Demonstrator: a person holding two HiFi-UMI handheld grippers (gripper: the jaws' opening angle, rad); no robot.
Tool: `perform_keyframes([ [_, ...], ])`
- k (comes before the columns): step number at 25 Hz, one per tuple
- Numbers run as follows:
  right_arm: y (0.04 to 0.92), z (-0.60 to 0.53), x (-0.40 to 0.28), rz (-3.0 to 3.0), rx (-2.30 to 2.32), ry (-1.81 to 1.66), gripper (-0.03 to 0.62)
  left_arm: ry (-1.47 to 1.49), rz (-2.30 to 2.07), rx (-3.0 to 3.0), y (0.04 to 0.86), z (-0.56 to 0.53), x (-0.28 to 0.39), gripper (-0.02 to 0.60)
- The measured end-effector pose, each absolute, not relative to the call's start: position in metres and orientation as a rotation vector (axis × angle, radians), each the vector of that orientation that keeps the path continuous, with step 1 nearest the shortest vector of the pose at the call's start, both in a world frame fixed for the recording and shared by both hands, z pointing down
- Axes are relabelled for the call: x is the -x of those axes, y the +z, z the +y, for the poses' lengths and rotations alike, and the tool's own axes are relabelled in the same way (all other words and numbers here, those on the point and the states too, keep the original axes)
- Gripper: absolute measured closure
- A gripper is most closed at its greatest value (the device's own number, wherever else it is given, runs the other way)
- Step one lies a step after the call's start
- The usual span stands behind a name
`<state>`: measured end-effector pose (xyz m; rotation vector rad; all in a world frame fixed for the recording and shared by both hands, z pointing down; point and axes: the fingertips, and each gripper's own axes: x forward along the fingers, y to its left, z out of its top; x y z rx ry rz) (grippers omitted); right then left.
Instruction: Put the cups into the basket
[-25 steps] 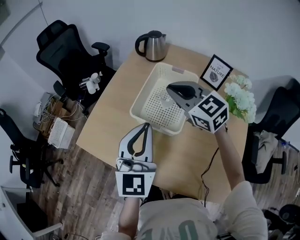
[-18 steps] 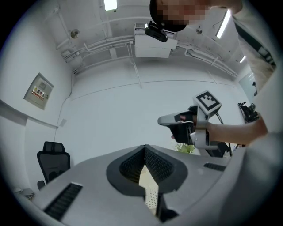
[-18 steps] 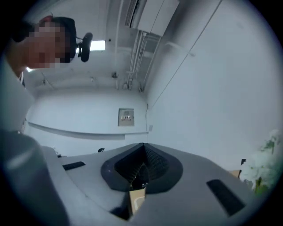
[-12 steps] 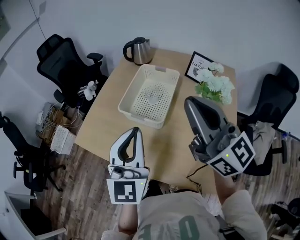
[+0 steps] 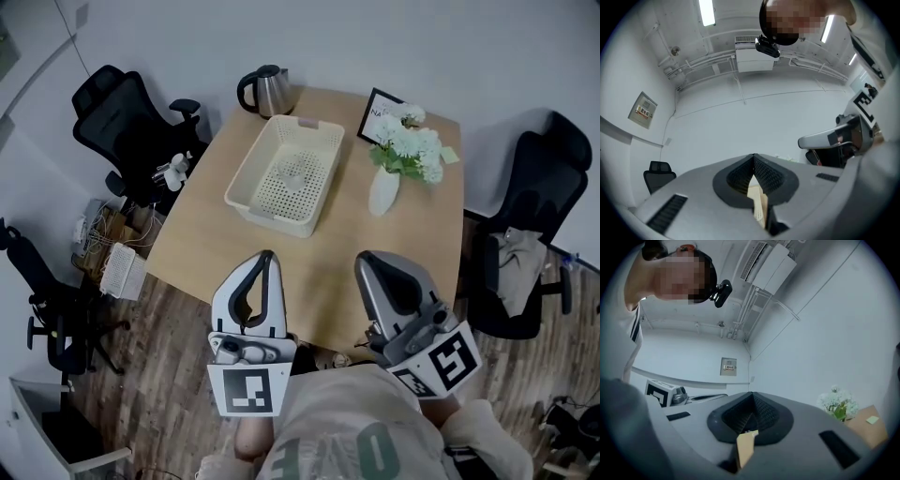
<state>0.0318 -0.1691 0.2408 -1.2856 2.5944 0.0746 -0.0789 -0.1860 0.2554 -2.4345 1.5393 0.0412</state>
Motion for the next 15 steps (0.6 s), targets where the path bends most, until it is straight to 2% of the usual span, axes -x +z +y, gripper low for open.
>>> perform_keyframes([
  [15, 0.265, -0.173, -0.039, 2.627, 1.361, 0.036, 0.595, 0.005, 1.464, 2.452, 0.256, -0.188, 0.056, 0.574],
])
